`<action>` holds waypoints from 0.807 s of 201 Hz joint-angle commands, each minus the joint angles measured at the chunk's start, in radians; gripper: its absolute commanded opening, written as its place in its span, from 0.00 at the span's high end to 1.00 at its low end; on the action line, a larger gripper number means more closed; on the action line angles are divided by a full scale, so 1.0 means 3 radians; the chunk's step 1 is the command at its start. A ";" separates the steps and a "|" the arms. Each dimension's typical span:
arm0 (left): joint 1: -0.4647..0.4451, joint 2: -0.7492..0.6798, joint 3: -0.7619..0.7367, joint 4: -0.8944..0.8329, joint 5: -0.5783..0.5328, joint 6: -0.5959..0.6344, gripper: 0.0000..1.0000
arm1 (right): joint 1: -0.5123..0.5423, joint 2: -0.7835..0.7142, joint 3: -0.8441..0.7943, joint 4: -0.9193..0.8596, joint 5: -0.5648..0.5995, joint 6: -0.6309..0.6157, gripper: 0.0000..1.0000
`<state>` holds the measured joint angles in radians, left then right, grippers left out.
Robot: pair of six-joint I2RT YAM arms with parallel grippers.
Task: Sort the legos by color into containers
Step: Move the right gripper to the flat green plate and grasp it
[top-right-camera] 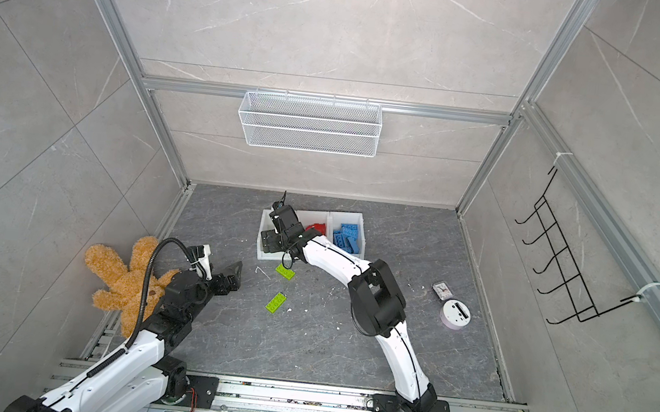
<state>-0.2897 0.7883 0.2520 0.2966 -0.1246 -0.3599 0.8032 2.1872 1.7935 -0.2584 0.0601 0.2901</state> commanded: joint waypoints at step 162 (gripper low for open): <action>0.0025 -0.0076 0.0055 0.0008 0.0032 -0.0002 0.01 | 0.0657 -0.1022 -0.1948 0.0069 -0.0241 -0.0997 0.16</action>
<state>-0.2871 0.7727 0.2520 0.2741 -0.1211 -0.3599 1.0000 1.8305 1.1782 -0.2199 -0.0185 0.0425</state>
